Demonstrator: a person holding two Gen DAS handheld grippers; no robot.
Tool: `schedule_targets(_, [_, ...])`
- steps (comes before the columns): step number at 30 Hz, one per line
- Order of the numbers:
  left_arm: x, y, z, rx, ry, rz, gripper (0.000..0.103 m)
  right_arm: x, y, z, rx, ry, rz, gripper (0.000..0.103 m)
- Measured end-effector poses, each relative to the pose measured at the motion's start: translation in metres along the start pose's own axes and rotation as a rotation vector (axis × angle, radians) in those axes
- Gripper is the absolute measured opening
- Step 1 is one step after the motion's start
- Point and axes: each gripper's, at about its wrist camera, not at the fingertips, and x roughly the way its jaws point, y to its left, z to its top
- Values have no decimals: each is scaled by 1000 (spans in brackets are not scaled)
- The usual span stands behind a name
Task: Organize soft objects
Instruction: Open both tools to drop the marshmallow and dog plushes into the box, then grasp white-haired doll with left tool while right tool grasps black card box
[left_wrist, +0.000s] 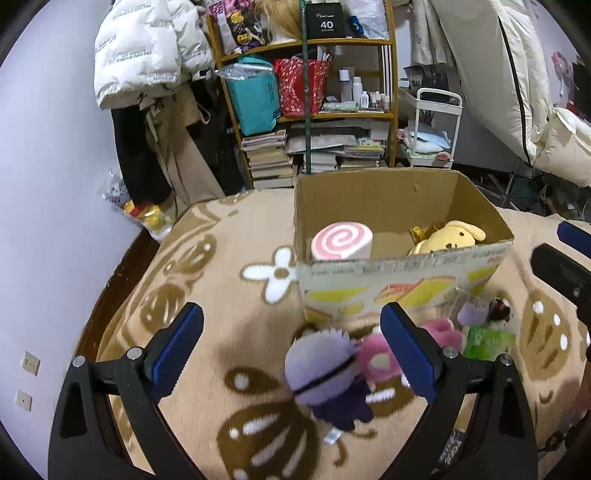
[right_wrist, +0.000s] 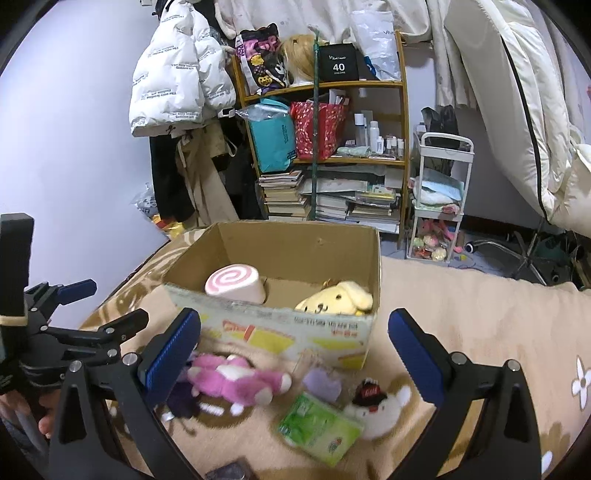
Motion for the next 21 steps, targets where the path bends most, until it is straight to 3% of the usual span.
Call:
schedule_targets(12, [-20, 10, -23, -43, 90, -5, 96, -25, 16, -30, -47, 70, -50, 103])
schedule_targets(21, [-14, 8, -32, -42, 174, -46, 96, -24, 32, -52, -114, 192, -30, 103])
